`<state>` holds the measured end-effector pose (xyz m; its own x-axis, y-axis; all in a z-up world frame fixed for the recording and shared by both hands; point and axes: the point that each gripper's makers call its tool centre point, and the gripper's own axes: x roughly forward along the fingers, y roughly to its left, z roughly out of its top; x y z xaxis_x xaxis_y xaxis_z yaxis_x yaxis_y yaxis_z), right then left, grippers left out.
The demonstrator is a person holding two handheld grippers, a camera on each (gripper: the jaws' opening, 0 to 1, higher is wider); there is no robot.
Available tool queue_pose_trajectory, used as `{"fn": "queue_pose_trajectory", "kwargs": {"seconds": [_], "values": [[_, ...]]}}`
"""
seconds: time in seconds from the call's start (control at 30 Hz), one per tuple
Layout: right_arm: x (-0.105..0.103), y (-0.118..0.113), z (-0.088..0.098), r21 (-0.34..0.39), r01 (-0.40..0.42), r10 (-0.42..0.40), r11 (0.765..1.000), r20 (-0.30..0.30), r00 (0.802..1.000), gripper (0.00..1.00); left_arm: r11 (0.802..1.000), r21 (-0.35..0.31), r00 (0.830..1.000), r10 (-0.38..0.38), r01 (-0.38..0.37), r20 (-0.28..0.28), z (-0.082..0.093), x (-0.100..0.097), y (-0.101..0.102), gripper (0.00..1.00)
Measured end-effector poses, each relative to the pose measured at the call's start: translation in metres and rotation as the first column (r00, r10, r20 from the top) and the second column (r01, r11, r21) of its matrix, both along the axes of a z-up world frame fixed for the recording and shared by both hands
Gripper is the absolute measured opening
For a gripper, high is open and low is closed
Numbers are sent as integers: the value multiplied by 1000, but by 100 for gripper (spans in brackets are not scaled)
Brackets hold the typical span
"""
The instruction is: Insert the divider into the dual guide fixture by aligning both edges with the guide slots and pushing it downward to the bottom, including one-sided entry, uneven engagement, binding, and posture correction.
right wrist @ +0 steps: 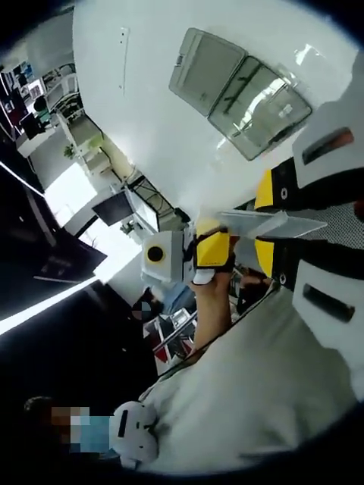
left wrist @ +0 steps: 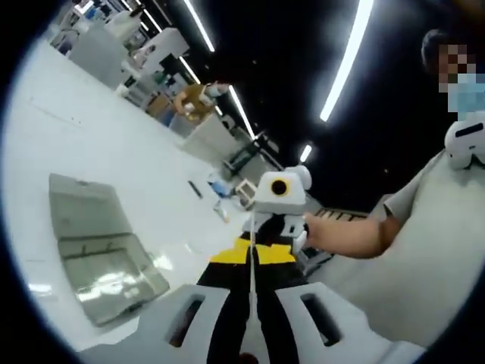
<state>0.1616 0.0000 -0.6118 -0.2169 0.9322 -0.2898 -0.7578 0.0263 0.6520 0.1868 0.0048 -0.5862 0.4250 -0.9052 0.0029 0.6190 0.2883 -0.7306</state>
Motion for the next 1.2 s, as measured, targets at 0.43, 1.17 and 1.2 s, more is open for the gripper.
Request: {"fn": "queue_pose_trajectory", "kwargs": {"seconds": [0.43, 1.17, 1.2], "values": [[-2, -1, 5, 42, -2, 4, 999, -56, 998, 4, 1000, -29, 1000, -3, 4, 17, 4, -1, 0, 0], [-5, 0, 11, 78, 22, -10, 997, -144, 990, 0, 994, -109, 1000, 20, -20, 0, 5, 1, 3, 0], [-4, 0, 11, 73, 22, -11, 997, -142, 990, 0, 994, -110, 1000, 21, -21, -2, 5, 1, 3, 0]]}}
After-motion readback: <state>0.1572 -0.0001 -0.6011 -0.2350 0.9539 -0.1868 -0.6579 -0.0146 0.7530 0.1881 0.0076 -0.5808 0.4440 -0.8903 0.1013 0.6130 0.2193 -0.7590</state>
